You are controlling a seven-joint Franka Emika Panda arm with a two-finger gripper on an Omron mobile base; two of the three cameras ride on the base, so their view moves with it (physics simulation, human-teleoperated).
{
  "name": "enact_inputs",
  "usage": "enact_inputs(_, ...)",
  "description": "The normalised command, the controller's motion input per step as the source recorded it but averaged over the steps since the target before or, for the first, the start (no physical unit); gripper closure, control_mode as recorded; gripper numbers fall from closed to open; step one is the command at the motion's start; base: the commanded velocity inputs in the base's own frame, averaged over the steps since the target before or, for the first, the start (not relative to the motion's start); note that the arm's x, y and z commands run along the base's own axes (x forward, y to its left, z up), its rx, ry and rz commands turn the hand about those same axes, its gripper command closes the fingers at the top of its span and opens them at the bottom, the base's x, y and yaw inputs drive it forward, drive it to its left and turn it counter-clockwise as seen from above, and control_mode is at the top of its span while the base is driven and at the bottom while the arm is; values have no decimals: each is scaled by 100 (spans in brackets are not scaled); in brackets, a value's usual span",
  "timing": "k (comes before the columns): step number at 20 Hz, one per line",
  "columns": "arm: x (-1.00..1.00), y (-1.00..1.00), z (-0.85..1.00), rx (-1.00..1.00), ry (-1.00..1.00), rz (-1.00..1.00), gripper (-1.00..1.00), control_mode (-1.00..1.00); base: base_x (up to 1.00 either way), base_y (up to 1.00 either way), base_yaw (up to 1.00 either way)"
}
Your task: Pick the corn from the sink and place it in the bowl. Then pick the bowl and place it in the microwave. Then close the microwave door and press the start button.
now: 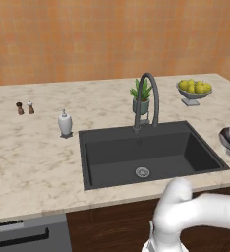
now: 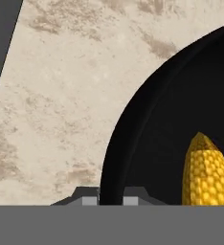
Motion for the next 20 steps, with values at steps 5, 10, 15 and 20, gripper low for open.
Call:
enact_inputs(5,-66,81,100,-1,-3,14,100,-100,0,0,0)
enact_inputs(10,-71,100,100,0,0,16,100,-100,0,0,0)
enact_inputs(15,-90,100,100,0,0,13,100,-100,0,0,0)
enact_inputs(20,-100,100,90,0,0,11,100,-100,0,0,0)
